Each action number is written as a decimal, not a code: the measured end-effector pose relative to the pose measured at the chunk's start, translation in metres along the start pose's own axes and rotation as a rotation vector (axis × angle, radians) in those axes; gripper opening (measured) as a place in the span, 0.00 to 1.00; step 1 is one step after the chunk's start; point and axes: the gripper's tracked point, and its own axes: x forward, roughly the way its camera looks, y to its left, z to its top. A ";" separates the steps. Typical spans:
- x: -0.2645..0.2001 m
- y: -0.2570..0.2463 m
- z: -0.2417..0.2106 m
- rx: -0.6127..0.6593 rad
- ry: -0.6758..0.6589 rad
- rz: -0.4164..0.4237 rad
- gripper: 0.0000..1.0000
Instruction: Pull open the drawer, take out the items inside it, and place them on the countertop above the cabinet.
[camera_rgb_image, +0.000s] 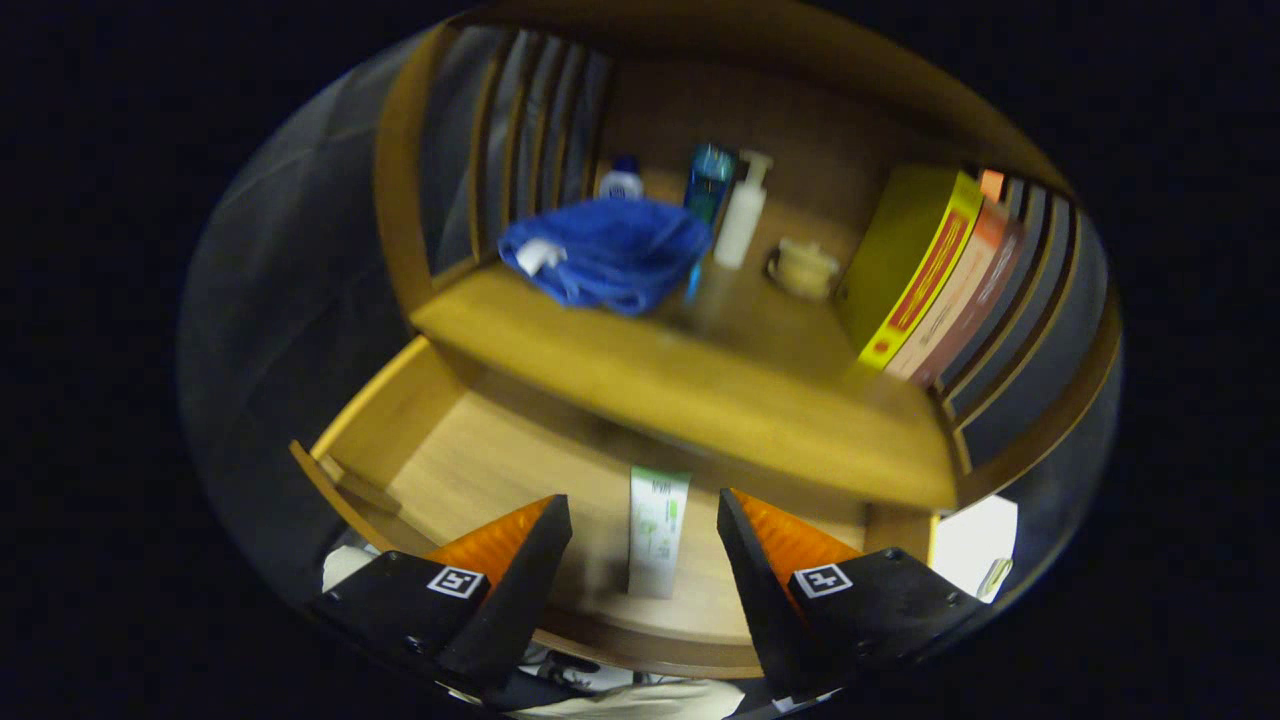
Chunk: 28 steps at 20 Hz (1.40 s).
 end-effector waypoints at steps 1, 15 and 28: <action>0.014 -0.002 -0.010 -0.002 0.041 -0.003 0.97; 0.076 0.001 -0.062 0.078 0.339 0.039 0.90; 0.067 0.002 -0.064 0.245 0.301 0.030 0.44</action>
